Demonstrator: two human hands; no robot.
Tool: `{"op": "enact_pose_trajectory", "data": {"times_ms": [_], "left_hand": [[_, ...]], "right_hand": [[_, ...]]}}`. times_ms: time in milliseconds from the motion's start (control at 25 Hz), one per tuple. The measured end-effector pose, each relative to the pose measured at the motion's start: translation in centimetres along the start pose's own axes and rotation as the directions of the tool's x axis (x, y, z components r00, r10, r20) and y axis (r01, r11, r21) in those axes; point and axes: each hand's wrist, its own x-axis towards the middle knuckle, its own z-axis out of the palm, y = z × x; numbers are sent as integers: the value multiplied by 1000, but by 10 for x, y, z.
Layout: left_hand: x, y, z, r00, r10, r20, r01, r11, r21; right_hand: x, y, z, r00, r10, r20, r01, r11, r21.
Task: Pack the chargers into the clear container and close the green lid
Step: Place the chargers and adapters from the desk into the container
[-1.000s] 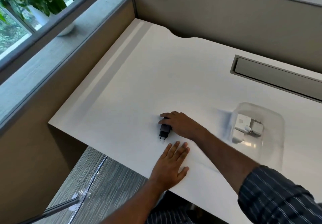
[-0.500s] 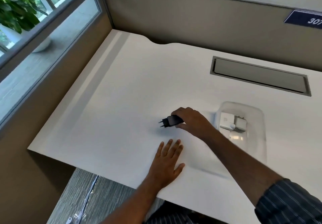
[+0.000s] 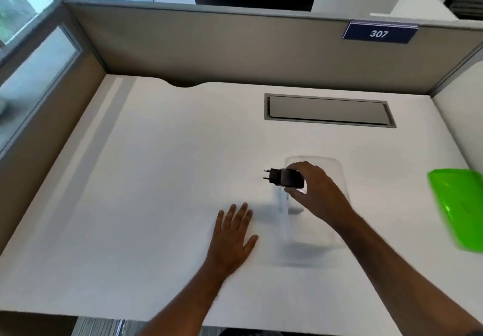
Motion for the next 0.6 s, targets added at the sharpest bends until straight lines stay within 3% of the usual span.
{"op": "enact_pose_trajectory", "data": {"times_ms": [200,320,600], "left_hand": [[24,2,-2,999,31,-9,-31,1000,-7],[32,2,-1,999,38,-7,-38,999,-8],[35,1,0,999,32,5,-32,999,-11]], "right_hand": [[-26,24,-21,990,140,-8,-140,988,-67],[-40,35,-20,974,210,84,-197,970,-143],[-58,51,10,936,255,242,-182,940,-288]]}}
